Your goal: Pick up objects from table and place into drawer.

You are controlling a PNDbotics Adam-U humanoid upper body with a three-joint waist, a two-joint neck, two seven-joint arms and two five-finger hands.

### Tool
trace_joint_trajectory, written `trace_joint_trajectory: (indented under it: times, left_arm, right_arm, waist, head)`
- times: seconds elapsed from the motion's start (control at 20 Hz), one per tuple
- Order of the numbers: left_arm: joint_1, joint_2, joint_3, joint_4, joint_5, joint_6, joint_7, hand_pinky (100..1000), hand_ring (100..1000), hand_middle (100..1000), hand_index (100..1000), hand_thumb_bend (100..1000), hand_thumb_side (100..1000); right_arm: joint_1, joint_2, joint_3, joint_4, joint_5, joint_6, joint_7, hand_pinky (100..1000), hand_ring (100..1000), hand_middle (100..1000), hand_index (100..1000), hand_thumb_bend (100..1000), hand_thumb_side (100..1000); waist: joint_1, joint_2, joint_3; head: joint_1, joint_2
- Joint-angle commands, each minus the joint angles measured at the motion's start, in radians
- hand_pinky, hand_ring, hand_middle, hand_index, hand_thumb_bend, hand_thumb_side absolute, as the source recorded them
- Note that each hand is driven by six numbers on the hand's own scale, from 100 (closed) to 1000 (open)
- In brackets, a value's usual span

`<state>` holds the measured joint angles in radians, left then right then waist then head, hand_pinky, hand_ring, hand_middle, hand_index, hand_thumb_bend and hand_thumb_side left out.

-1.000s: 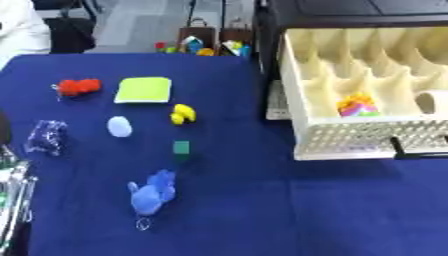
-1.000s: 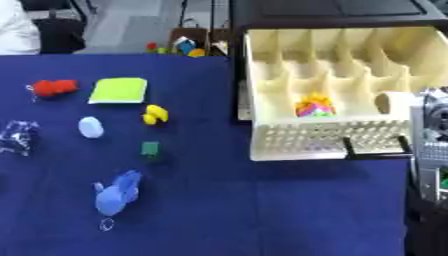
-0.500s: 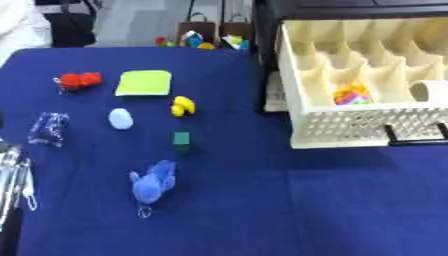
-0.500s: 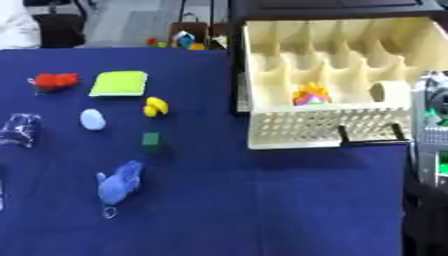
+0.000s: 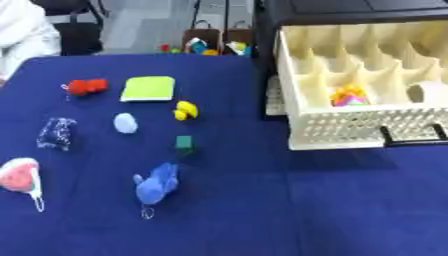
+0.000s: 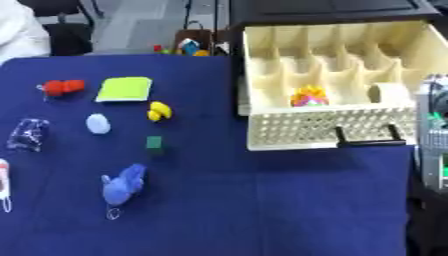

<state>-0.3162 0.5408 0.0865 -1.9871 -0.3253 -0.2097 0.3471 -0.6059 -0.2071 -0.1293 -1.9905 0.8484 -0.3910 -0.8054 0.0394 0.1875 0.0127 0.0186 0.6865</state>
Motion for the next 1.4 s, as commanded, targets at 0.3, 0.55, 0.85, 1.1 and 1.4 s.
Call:
trace_joint_trajectory:
  times: [0.3,0.55,0.85,1.1,1.4]
  left_arm:
    - [0.037,0.196,0.011,-0.013,-0.104,0.165,-0.179,670,807,769,916,659,985]
    - [0.089,0.272,0.009,-0.013,-0.141,0.265,-0.293,677,812,780,923,694,1000]
    - [0.126,0.314,0.001,-0.013,-0.202,0.358,-0.383,698,829,803,944,727,1000]
    - [0.140,0.347,-0.018,-0.013,-0.259,0.409,-0.506,748,862,843,964,782,978]
    - [0.163,0.392,-0.024,-0.013,-0.297,0.468,-0.701,796,894,881,1000,889,902]
  right_arm:
    - [-0.010,-0.014,0.004,-0.009,0.009,-0.013,-0.014,625,698,677,768,100,1000]
    - [-0.013,-0.016,0.007,-0.009,0.008,-0.013,-0.011,625,698,678,768,100,1000]
    - [-0.021,-0.018,0.009,-0.009,0.006,-0.013,-0.009,624,697,678,767,100,1000]
    - [-0.026,-0.019,0.011,-0.009,0.004,-0.014,-0.008,624,697,677,767,100,1000]
    - [-0.028,-0.022,0.013,-0.009,0.001,-0.014,-0.005,624,697,677,767,100,1000]
  waist:
    - [0.003,-0.027,-0.005]
    - [-0.003,-0.028,-0.005]
    - [-0.012,-0.021,-0.009]
    - [-0.020,-0.015,-0.010]
    - [-0.024,-0.013,-0.008]
  head:
    - [0.017,0.023]
    - [0.022,0.010]
    - [0.068,-0.023]
    - [0.081,-0.039]
    - [0.084,-0.056]
